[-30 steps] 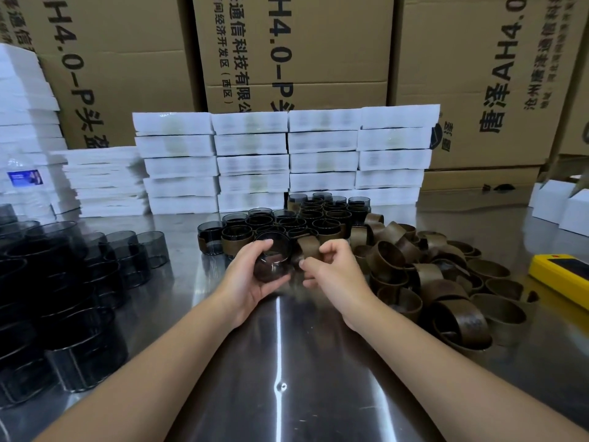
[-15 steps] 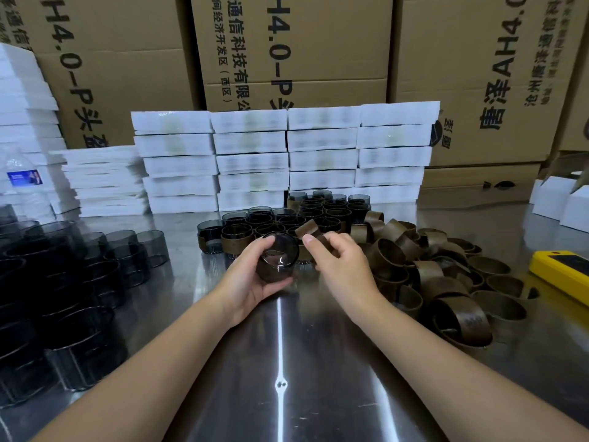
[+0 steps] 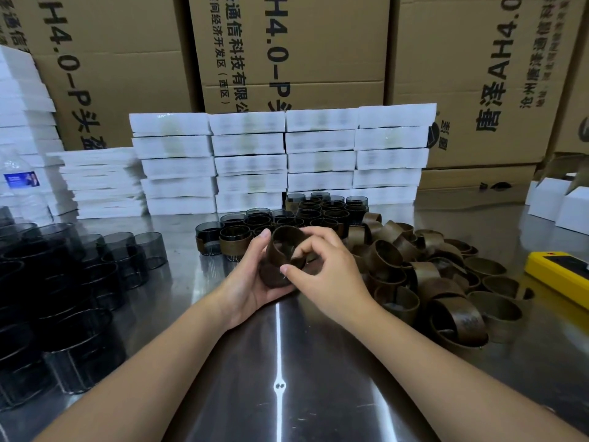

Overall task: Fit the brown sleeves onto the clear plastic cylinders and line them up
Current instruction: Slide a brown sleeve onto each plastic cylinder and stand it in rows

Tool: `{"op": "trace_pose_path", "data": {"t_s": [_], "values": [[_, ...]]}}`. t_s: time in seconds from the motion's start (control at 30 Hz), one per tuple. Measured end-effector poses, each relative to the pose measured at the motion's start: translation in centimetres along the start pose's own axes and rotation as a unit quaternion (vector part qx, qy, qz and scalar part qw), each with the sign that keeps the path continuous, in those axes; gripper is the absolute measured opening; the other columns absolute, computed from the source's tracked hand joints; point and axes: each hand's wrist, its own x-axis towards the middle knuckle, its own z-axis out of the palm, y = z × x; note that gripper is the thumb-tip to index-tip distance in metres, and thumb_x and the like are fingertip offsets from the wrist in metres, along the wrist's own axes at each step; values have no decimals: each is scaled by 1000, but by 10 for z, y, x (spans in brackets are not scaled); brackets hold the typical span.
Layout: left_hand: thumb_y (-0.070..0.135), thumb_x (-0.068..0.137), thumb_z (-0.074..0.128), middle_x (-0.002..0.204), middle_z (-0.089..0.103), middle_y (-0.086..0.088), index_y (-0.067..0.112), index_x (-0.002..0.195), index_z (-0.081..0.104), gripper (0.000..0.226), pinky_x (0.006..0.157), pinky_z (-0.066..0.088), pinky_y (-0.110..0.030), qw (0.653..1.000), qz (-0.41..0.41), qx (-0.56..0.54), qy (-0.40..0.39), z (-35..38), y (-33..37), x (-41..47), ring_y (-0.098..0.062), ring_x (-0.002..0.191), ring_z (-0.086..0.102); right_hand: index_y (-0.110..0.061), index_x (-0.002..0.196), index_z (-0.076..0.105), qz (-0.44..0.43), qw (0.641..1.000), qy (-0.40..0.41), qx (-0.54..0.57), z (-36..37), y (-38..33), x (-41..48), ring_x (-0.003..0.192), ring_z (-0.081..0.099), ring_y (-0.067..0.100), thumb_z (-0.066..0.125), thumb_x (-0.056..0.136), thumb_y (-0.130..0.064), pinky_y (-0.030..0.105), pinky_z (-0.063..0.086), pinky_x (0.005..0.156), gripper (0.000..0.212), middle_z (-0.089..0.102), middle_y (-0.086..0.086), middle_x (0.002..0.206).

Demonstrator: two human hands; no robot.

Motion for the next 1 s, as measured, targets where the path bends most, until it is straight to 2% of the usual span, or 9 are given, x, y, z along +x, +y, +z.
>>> {"op": "trace_pose_path", "data": {"t_s": [0.2, 0.27, 0.33, 0.43, 0.53, 0.67, 0.8, 0.87, 1.0], "values": [[53, 63, 73, 109, 72, -8, 19, 111, 68, 59, 74, 58, -31, 1000, 3, 0, -13, -1, 0, 1, -19, 101, 70, -22, 88, 63, -30, 999, -25, -11, -2, -1, 1, 107, 41, -15, 75, 74, -14, -1, 27, 90, 19, 47, -21, 121], [49, 64, 74, 110, 72, -8, 18, 107, 71, 52, 73, 58, -31, 1000, 4, -2, -16, -2, -1, 1, -19, 101, 70, -21, 100, 62, -36, 999, -32, -8, -2, -1, 1, 105, 41, -20, 73, 74, -13, 0, 27, 90, 29, 47, -19, 120], [46, 69, 72, 111, 72, -8, 21, 101, 76, 41, 74, 58, -30, 1000, 6, -7, -17, -3, -2, 1, -19, 101, 70, -24, 116, 53, -28, 999, -40, 10, -1, 0, 1, 107, 43, -15, 71, 75, -13, 9, 34, 94, 46, 46, -15, 120], [42, 72, 73, 112, 71, -10, 21, 101, 75, 36, 77, 58, -34, 1000, 17, -12, -3, -5, -4, 2, -23, 103, 69, -28, 132, 38, 49, 995, -37, 76, 2, -2, 2, 110, 49, 0, 68, 82, -22, 26, 44, 96, 59, 43, -9, 129], [39, 74, 75, 118, 67, -18, 12, 113, 64, 49, 93, 53, -46, 999, 20, -21, 32, -6, -5, 4, -31, 113, 64, -28, 138, 34, 143, 985, -30, 96, 3, 0, 7, 110, 52, 6, 62, 87, -37, 27, 42, 96, 59, 41, -8, 132], [38, 71, 75, 118, 67, -18, 13, 107, 67, 45, 97, 51, -47, 999, 31, -29, 25, -9, -7, 7, -30, 114, 63, -22, 138, 40, 233, 960, -82, 134, 2, 3, 8, 111, 58, 12, 57, 88, -47, 39, 48, 97, 59, 56, -6, 126], [31, 70, 72, 112, 70, -14, 18, 100, 74, 32, 93, 54, -41, 999, 35, -7, 17, -12, -8, 9, -25, 106, 67, -18, 130, 51, 243, 950, -90, 175, 2, 1, 9, 106, 61, 14, 54, 93, -32, 39, 51, 94, 40, 62, -1, 122], [30, 65, 74, 111, 70, -13, 20, 103, 73, 40, 92, 55, -40, 999, 41, 9, 22, -14, -8, 9, -26, 106, 67, -17, 125, 57, 240, 950, -86, 178, 1, 1, 11, 108, 61, 17, 53, 94, -24, 42, 47, 99, 32, 65, 1, 118], [26, 61, 74, 128, 61, -17, 14, 130, 57, 71, 87, 55, -39, 998, 46, 37, 29, -14, -8, 9, -31, 119, 59, -17, 115, 64, 232, 952, -88, 180, 0, 3, 13, 109, 61, 24, 49, 94, -12, 46, 43, 102, 26, 68, 5, 113]]}}
